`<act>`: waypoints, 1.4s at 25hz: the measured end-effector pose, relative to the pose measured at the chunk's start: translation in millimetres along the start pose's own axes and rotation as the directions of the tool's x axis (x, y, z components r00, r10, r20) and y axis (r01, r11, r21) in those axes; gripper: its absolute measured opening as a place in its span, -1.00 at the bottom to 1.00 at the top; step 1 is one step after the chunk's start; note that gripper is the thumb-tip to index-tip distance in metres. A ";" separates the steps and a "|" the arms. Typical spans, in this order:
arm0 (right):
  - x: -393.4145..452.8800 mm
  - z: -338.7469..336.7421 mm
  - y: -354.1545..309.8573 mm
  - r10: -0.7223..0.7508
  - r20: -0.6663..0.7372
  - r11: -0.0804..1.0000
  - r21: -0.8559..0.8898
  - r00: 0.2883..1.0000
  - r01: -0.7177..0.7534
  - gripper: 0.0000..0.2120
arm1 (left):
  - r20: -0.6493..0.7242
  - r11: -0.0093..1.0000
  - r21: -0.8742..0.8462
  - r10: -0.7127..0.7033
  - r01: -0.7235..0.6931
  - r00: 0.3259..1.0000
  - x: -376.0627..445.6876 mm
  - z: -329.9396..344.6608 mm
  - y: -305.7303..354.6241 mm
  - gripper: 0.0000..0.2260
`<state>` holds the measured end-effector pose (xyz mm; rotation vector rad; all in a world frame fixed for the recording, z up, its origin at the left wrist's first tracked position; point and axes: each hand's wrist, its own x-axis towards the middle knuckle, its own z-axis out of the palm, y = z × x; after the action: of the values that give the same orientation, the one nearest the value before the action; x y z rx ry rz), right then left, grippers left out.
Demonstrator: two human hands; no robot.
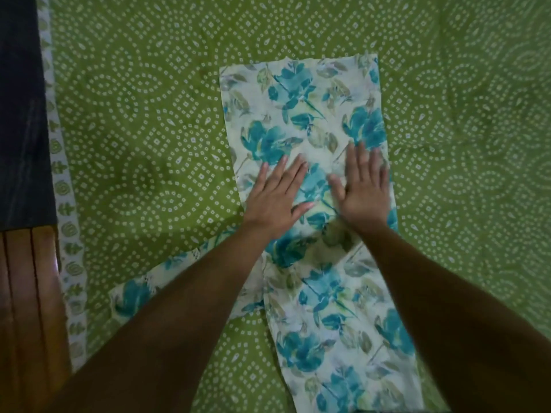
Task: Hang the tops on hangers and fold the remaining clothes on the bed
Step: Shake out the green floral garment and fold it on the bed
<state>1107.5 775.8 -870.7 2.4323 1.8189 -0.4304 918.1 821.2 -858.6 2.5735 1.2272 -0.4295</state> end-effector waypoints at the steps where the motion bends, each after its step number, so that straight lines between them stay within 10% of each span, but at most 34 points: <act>1: 8.6 -5.1 13.0 0.121 0.020 0.993 -0.009 0.992 -0.121 -0.36 | 0.007 1.000 0.020 -0.015 0.015 1.000 -3.7 2.6 -4.8 -0.34; 5: 1.4 -26.8 8.5 0.227 0.002 0.974 -0.021 0.974 -0.227 -0.35 | -0.032 0.862 -0.255 -0.461 0.439 0.887 -25.4 -24.1 -33.9 -0.34; 11: -138.7 -9.5 -94.5 -0.196 0.191 0.976 0.131 0.962 0.173 -0.32 | 0.094 0.064 -0.548 -0.986 0.834 0.138 -205.6 2.5 -43.9 -0.30; 14: -176.3 18.4 -113.9 -0.141 0.324 0.981 0.176 0.935 0.087 -0.18 | 0.359 -0.164 -0.511 -0.933 0.844 0.035 -260.3 36.2 -28.8 -0.12; 19: -174.1 7.1 -115.6 -0.111 0.213 0.947 0.319 0.971 0.038 -0.42 | 0.458 -0.315 -0.732 -0.884 0.604 0.094 -267.1 48.1 -40.4 -0.30; 22: -170.3 -19.5 -104.6 -0.018 0.146 0.830 0.553 0.989 -0.066 -0.63 | 0.184 -0.093 -0.917 -0.961 0.389 0.204 -247.3 20.0 -26.9 -0.59; 25: -165.8 -68.3 -77.8 0.090 0.445 0.169 0.875 0.891 -0.454 -0.52 | -0.066 0.253 -0.933 -0.819 0.256 0.570 -199.1 -39.1 42.1 -0.68; 28: -165.0 -99.5 -25.4 -0.112 0.591 -0.376 0.719 0.799 -0.585 -0.38 | -0.162 0.541 -0.840 -0.326 0.043 0.931 -166.2 -70.9 118.8 -0.72; 30: -162.7 -90.0 -2.8 -0.065 0.640 -0.308 0.717 0.766 -0.625 -0.54 | -0.260 0.763 -0.642 -0.311 0.077 0.914 -156.0 -56.6 137.9 -0.65; 35: -151.5 -39.4 23.5 0.283 0.551 0.060 0.806 0.785 -0.588 -0.86 | 0.031 0.851 -0.263 -0.463 0.454 0.886 -146.7 9.0 115.1 -0.30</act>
<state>1097.7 637.0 -795.1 3.0865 0.3832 -2.2605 919.1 643.7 -800.7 2.0591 1.7857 -0.2852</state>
